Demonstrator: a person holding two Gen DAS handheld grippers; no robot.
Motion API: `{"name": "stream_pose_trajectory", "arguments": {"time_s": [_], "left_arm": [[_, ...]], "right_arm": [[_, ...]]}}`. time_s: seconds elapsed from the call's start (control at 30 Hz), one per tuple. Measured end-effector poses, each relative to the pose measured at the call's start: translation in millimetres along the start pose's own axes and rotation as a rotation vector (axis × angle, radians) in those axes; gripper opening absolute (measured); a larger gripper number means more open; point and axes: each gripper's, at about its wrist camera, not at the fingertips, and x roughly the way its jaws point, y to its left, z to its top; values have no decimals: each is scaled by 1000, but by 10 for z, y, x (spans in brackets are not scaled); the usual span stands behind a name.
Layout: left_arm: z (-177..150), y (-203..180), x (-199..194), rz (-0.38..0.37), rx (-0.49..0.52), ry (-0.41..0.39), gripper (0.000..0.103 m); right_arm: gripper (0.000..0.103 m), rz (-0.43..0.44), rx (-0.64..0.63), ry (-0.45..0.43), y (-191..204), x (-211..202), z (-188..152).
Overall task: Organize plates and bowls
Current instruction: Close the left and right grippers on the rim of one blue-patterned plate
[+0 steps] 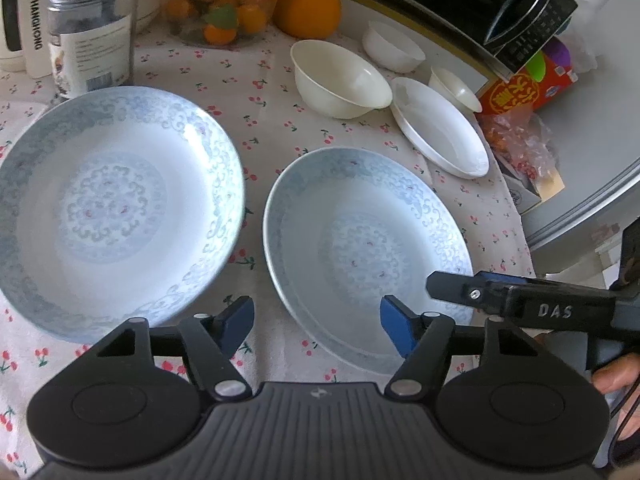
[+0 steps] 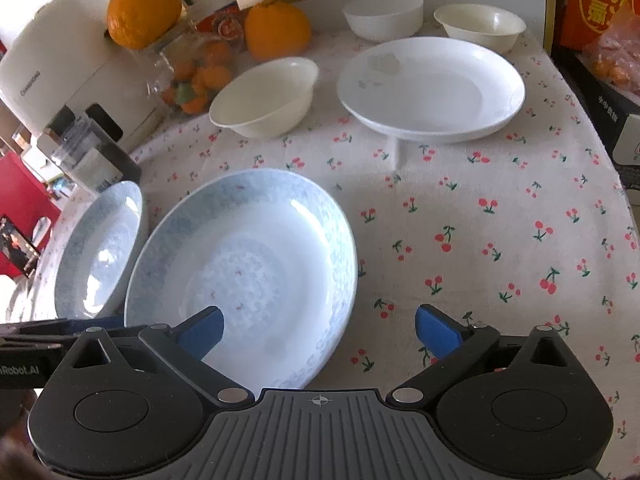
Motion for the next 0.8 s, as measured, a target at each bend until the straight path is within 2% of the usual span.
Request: {"name": "stream_pose_trajectory", "arguments": {"time_s": [0.17, 0.43, 0.57, 0.63, 0.67, 0.8], "left_arm": [[8, -61, 41, 31, 53, -51, 56], [5, -60, 151, 68, 67, -92, 41], [-14, -92, 162, 112, 86, -114, 37], [-18, -107, 174, 137, 95, -123, 31], [-18, -111, 174, 150, 102, -130, 26], [-28, -126, 184, 179, 108, -141, 20]], "right_arm": [[95, -5, -9, -14, -29, 35, 3], [75, -45, -3, -77, -43, 57, 5], [53, -79, -22, -105, -10, 80, 6], [39, -78, -23, -115, -6, 83, 5], [27, -62, -15, -116, -8, 81, 8], [22, -71, 31, -117, -25, 67, 20]]}}
